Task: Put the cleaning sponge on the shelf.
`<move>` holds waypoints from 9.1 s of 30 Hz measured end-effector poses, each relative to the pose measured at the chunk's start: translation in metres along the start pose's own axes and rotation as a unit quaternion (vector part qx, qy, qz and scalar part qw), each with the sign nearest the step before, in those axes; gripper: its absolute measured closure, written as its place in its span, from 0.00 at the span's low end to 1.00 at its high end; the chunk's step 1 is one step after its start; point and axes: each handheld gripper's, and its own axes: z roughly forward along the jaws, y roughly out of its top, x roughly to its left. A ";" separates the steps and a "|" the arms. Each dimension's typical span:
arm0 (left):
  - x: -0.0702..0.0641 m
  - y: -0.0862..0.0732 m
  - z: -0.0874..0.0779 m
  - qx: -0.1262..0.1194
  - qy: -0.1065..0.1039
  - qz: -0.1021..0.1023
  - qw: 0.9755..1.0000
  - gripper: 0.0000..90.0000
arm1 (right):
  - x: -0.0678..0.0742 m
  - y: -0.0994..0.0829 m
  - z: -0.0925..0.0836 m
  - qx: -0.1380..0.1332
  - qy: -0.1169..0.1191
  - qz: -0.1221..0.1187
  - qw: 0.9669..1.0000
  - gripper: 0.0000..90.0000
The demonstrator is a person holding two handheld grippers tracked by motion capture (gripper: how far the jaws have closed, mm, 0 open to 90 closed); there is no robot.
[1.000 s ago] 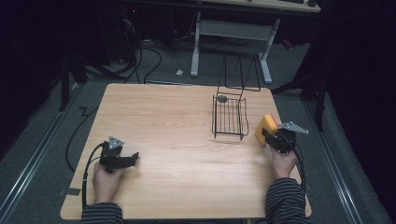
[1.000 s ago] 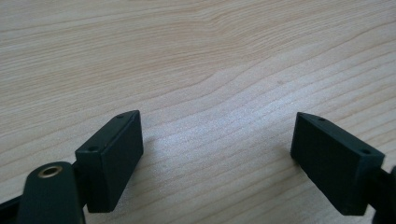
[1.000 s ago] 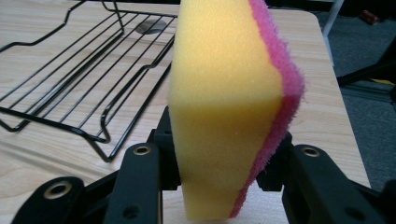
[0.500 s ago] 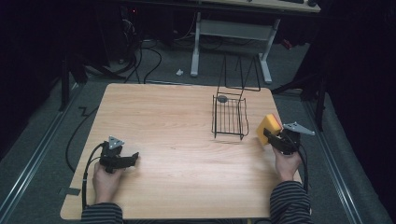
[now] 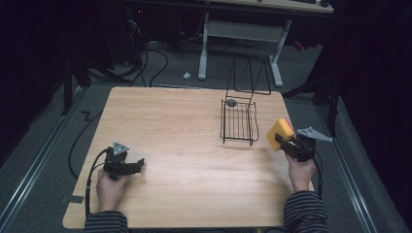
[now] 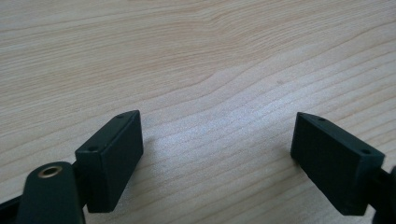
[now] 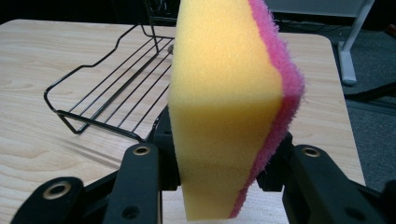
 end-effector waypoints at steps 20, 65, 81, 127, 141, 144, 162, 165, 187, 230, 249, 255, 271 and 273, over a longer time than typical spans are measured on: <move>0.000 0.000 0.000 0.000 0.000 0.000 1.000 0.19 | 0.021 0.020 -0.012 -0.018 0.025 -0.030 0.999 0.68; 0.000 0.000 0.000 0.000 0.000 0.000 1.000 0.19 | 0.072 0.054 0.057 0.010 0.061 -0.073 0.995 0.68; 0.000 0.000 0.000 0.000 -0.001 0.001 1.000 0.19 | 0.082 0.063 0.084 0.029 0.053 -0.082 0.995 0.68; 0.000 0.000 0.000 0.000 -0.001 0.001 1.000 0.19 | 0.080 0.050 0.123 0.061 0.026 -0.077 0.995 0.57; 0.000 0.000 0.000 0.000 -0.001 0.001 1.000 0.19 | 0.078 0.053 0.117 0.058 0.027 -0.067 0.996 0.31; 0.000 0.000 0.000 0.000 0.000 0.001 1.000 0.19 | 0.077 0.054 0.113 0.056 0.029 -0.063 0.996 0.27; 0.000 0.000 0.000 0.000 0.000 0.001 1.000 0.19 | 0.076 0.058 0.090 0.040 0.045 -0.057 0.997 0.16; 0.000 0.000 0.000 0.000 0.000 0.001 1.000 0.19 | 0.074 0.056 0.085 0.032 0.042 -0.052 0.997 0.16; 0.000 0.000 0.000 0.000 0.000 0.001 1.000 0.19 | 0.061 0.056 0.042 0.005 0.054 -0.046 0.997 0.18; 0.000 0.000 0.000 0.000 0.000 0.001 1.000 0.19 | 0.044 0.041 -0.036 -0.052 0.042 -0.029 0.997 0.32; 0.000 0.000 0.000 0.000 0.000 0.001 1.000 0.19 | 0.031 0.004 -0.052 -0.056 0.050 0.012 0.997 0.33; 0.000 0.000 0.000 0.000 0.000 0.001 1.000 0.19 | 0.030 -0.005 -0.052 -0.054 0.051 0.015 0.997 0.33; 0.000 0.000 0.000 0.000 0.000 0.001 1.000 0.19 | 0.034 -0.026 -0.038 -0.040 0.052 0.020 0.998 0.33; 0.000 0.000 0.000 0.000 0.000 0.001 1.000 0.19 | 0.035 -0.027 -0.037 -0.038 0.051 0.021 0.998 0.33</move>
